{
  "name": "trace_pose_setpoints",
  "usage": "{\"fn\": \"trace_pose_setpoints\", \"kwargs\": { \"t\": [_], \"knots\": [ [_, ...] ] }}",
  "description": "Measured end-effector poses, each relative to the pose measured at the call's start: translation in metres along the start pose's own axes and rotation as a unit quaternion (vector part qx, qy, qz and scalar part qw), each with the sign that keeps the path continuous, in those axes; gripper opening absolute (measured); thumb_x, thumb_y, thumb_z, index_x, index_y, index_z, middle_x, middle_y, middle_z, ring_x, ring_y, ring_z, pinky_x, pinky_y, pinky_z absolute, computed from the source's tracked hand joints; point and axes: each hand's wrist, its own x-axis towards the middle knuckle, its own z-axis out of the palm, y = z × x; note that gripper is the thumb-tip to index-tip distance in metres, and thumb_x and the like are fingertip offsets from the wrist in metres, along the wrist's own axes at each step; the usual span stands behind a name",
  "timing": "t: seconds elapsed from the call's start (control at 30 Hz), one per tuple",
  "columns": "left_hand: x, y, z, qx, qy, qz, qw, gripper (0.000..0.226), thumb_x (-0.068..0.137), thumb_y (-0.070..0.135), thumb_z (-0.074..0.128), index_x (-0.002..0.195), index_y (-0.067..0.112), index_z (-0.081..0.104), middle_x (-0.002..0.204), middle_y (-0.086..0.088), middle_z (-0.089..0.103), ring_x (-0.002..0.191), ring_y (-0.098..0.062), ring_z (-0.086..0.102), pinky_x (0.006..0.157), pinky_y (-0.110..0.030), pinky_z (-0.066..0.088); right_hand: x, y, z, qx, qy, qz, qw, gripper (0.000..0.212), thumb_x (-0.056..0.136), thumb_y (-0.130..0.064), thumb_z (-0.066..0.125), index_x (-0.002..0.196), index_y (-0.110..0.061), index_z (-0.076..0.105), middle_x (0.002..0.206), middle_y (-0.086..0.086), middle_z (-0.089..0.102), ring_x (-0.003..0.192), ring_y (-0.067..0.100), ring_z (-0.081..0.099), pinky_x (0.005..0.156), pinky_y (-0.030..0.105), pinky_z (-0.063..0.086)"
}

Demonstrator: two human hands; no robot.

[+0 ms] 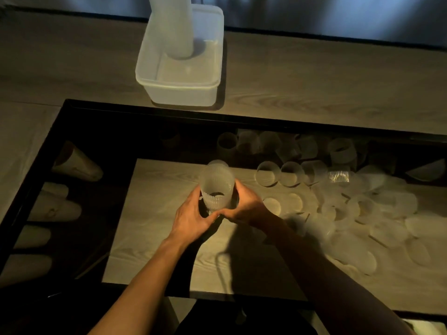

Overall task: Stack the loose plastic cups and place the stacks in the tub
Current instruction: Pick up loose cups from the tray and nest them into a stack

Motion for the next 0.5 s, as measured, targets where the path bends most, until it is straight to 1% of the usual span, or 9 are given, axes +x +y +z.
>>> {"fn": "trace_pose_setpoints", "kwargs": {
  "t": [0.07,0.1,0.13,0.2,0.23,0.27,0.33,0.37,0.5],
  "knots": [
    [0.0,0.0,-0.002,0.0,0.003,-0.002,1.0,0.091,0.072,0.045,0.087,0.145,0.03,0.035,0.14,0.006,0.053,0.118,-0.004,0.048,0.097,-0.027,0.043,0.004,0.0,0.0,-0.015,-0.003,-0.011,1.0,0.1,0.067,-0.039,0.09,0.149,-0.027,0.034,0.144,-0.001,0.051,0.131,0.018,0.048,0.11,0.042,0.045],
    [0.001,-0.001,-0.002,-0.001,0.005,-0.003,1.0,0.091,0.071,0.045,0.087,0.145,0.031,0.035,0.14,0.006,0.053,0.12,-0.005,0.05,0.098,-0.027,0.043,0.005,0.0,0.0,-0.023,-0.006,-0.021,0.999,0.098,0.067,-0.039,0.09,0.148,-0.026,0.037,0.142,-0.002,0.053,0.128,0.017,0.05,0.108,0.041,0.046],
    [0.001,-0.002,-0.003,-0.002,0.004,-0.005,1.0,0.091,0.071,0.046,0.087,0.144,0.032,0.035,0.14,0.007,0.053,0.123,-0.008,0.051,0.098,-0.027,0.043,0.006,0.002,0.001,-0.032,-0.007,-0.031,0.999,0.094,0.068,-0.038,0.09,0.146,-0.024,0.039,0.14,-0.002,0.054,0.125,0.014,0.051,0.106,0.037,0.047],
    [0.002,-0.004,-0.001,-0.006,-0.006,-0.012,1.0,0.09,0.071,0.046,0.087,0.144,0.035,0.035,0.14,0.008,0.053,0.127,-0.011,0.051,0.1,-0.028,0.043,0.005,0.007,0.006,-0.047,0.008,-0.063,0.997,0.09,0.068,-0.036,0.09,0.143,-0.018,0.044,0.135,0.0,0.058,0.119,0.01,0.053,0.101,0.02,0.046],
    [0.002,-0.005,0.0,-0.007,-0.014,-0.016,1.0,0.09,0.072,0.047,0.086,0.144,0.037,0.033,0.141,0.009,0.053,0.128,-0.01,0.05,0.102,-0.029,0.044,0.004,0.012,0.009,-0.065,0.027,-0.083,0.994,0.087,0.07,-0.034,0.09,0.141,-0.011,0.047,0.132,0.005,0.061,0.117,0.011,0.056,0.098,0.013,0.045],
    [0.002,-0.007,0.003,-0.009,-0.022,-0.021,1.0,0.089,0.073,0.047,0.085,0.144,0.039,0.032,0.143,0.01,0.052,0.129,-0.009,0.049,0.104,-0.031,0.044,0.004,0.019,0.015,-0.085,0.051,-0.099,0.99,0.082,0.071,-0.034,0.088,0.139,-0.004,0.051,0.129,0.01,0.063,0.115,0.015,0.059,0.097,0.014,0.047],
    [0.0,-0.01,0.008,-0.005,-0.034,-0.027,0.999,0.087,0.075,0.043,0.084,0.144,0.04,0.032,0.143,0.01,0.051,0.131,-0.01,0.048,0.106,-0.034,0.045,0.005,0.034,0.026,-0.107,0.083,-0.125,0.983,0.08,0.074,-0.036,0.083,0.135,0.005,0.053,0.125,0.017,0.065,0.115,0.025,0.064,0.095,0.033,0.054],
    [0.0,-0.012,0.011,-0.004,-0.038,-0.032,0.999,0.086,0.076,0.04,0.084,0.145,0.038,0.032,0.143,0.01,0.051,0.131,-0.011,0.049,0.106,-0.034,0.046,0.006,0.038,0.029,-0.114,0.083,-0.133,0.981,0.083,0.074,-0.038,0.082,0.136,0.007,0.052,0.125,0.018,0.065,0.115,0.027,0.065,0.093,0.039,0.055],
    [0.001,-0.013,0.018,-0.018,-0.035,-0.056,0.998,0.089,0.077,0.03,0.086,0.148,0.03,0.032,0.14,0.005,0.054,0.13,-0.015,0.051,0.103,-0.028,0.043,0.006,0.038,0.029,-0.136,0.066,-0.154,0.976,0.089,0.071,-0.035,0.086,0.139,0.008,0.047,0.122,0.02,0.066,0.112,0.03,0.066,0.09,0.043,0.057]
  ]
}}
